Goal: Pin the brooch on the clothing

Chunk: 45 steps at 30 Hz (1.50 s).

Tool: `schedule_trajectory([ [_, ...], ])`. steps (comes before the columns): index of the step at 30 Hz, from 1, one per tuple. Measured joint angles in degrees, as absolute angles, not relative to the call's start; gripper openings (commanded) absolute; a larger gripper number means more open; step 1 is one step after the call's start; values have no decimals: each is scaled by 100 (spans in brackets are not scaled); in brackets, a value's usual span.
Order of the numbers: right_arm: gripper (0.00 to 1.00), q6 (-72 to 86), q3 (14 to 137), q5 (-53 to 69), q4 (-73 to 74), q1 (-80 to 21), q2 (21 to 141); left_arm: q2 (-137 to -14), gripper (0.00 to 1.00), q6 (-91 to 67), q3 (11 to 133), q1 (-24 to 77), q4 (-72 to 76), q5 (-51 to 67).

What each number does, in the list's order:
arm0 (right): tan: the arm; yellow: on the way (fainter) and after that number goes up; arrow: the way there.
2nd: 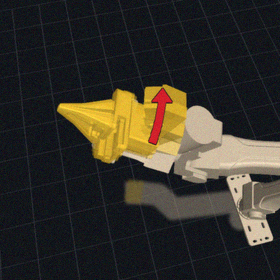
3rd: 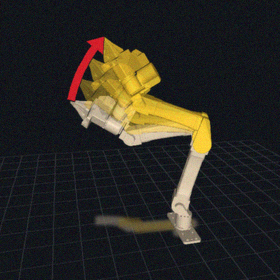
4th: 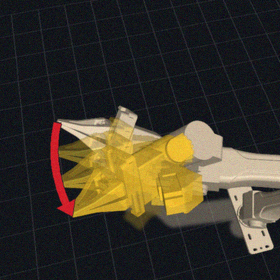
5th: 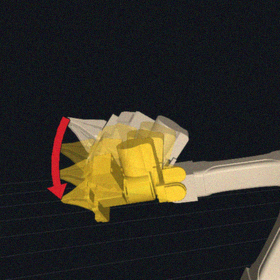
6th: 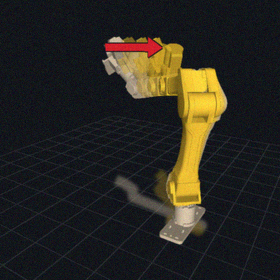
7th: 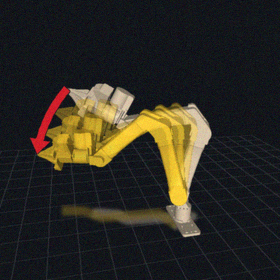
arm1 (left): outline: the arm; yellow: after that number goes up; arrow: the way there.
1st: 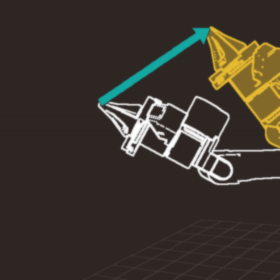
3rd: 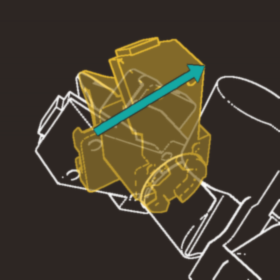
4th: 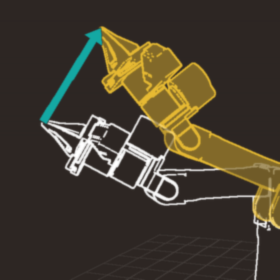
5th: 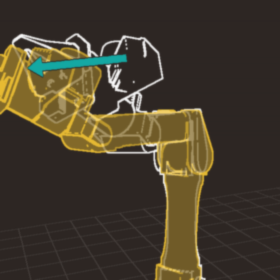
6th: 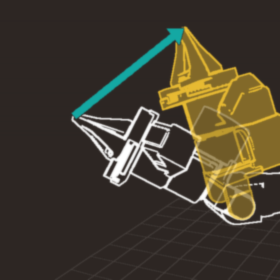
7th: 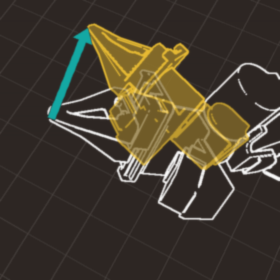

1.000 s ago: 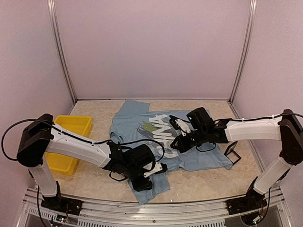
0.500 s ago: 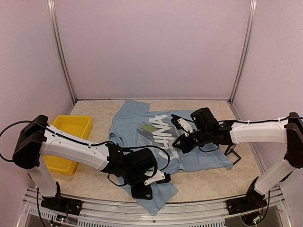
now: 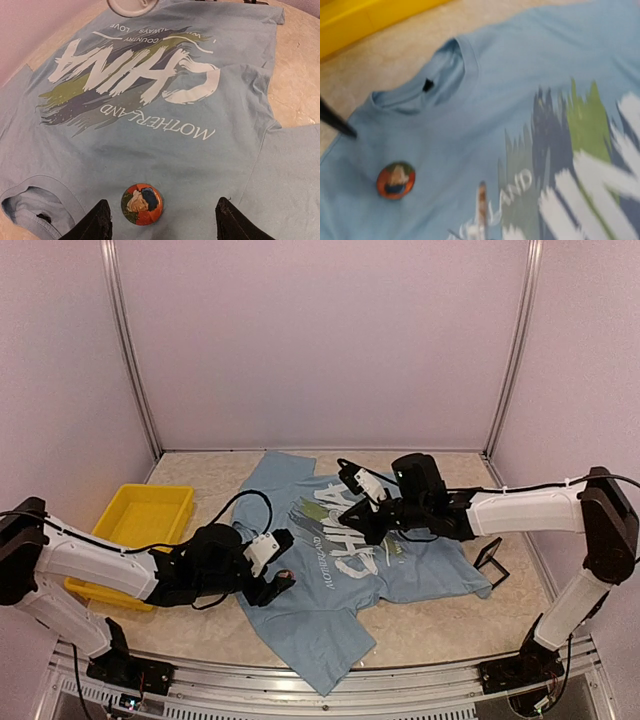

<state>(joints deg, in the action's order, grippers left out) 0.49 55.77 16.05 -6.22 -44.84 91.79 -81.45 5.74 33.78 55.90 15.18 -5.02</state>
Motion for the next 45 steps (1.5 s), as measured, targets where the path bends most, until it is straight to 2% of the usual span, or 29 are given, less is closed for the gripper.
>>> schedule_trajectory([
  [3,0,-185,5782,1739,-838,-4484,9498,-8265,68,1031,2823,5492,2274,-322],
  [8,0,-467,6097,1903,-1026,-4482,10001,-8807,68,1431,3022,5009,2648,-43],
  [16,0,-672,6497,2134,-1092,-4471,10680,-9664,69,1614,3817,4762,2502,735],
  [26,0,-650,6541,2331,-1146,-4381,10943,-10322,63,1710,4178,4755,1920,1118],
  [28,0,-652,6541,2342,-1164,-4364,10947,-10326,54,1730,4176,4755,1918,1111],
  [32,0,-652,6521,2335,-1232,-4338,10947,-10471,21,1728,4294,4755,1973,1114],
  [34,0,-650,6462,2333,-1280,-4338,10947,-10545,12,1710,4357,4755,2012,1160],
  [38,0,-639,6152,2331,-1520,-4335,10923,-10549,1,1669,4292,4744,2095,1337],
  [45,0,-642,5653,2462,-2130,-4335,10906,-10547,0,1529,4281,4709,2091,1614],
])
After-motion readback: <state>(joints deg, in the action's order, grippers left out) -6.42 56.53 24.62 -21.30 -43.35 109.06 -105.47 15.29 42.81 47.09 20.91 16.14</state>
